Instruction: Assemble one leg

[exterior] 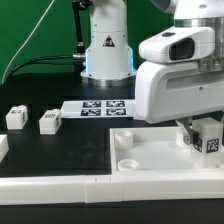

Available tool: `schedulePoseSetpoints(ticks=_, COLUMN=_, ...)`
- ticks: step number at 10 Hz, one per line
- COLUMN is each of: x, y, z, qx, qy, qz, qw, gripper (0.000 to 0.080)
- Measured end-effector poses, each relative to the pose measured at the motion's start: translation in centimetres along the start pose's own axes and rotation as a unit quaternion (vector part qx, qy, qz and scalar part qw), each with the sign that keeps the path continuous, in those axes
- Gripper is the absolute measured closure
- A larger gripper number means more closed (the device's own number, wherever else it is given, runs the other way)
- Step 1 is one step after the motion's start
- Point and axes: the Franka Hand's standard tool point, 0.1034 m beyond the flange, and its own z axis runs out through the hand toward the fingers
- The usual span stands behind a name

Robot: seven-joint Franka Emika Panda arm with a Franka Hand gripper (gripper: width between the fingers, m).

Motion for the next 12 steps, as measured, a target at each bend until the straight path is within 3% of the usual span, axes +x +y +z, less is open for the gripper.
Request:
schedulePoseSetpoints(ticks=1, x=0.00, y=-0.02, z=0.00, qx=0.001, qy=0.000, qz=0.025, qw=1.000, gripper=0.0510)
schedulePoseSetpoints(ticks=3, x=0.02, y=0.14, z=-0.04, qx=0.004, qy=0.002, qz=0.110, qw=0.994, gripper=0.0510)
schedulePoseSetpoints(ticks=7, x=-0.11, y=0.41, z=-0.01, qx=0.020, qy=0.008, qz=0.405, qw=0.914, gripper=0.0510)
schedulePoseSetpoints(ticks=12, x=-0.25, y=0.10, z=0.08, qx=0.028, qy=-0.003, qz=0.683, qw=0.730, gripper=0.0508)
